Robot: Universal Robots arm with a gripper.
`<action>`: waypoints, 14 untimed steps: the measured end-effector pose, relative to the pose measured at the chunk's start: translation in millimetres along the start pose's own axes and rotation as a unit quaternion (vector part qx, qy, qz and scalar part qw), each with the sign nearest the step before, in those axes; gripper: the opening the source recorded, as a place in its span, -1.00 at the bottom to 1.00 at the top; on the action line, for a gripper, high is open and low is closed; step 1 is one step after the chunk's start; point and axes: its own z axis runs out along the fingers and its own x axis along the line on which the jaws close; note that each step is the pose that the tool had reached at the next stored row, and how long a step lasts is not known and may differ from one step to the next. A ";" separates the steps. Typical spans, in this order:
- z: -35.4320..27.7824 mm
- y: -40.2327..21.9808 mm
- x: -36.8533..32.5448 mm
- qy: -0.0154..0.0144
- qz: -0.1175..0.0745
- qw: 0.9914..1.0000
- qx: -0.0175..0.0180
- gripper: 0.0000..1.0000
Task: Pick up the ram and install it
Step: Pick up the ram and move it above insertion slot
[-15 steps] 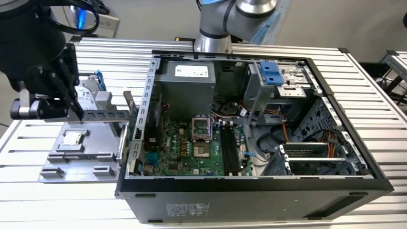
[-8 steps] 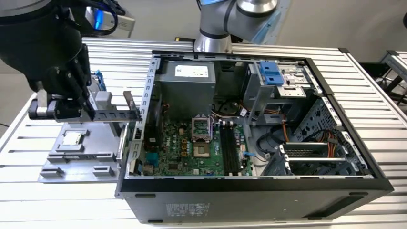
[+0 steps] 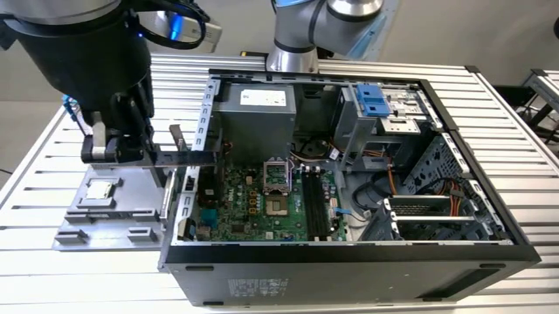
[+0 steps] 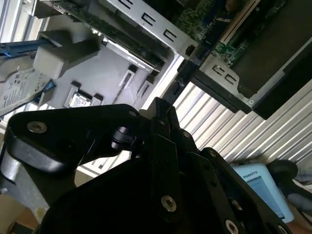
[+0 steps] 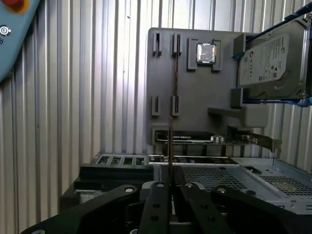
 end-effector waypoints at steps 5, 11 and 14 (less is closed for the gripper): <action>-0.2 -17.9 -0.1 0.000 0.001 1.000 0.000 -1.00; -0.3 -38.4 0.0 0.000 0.003 1.000 0.000 -1.00; -0.4 -48.3 0.1 0.000 0.004 1.000 0.000 -1.00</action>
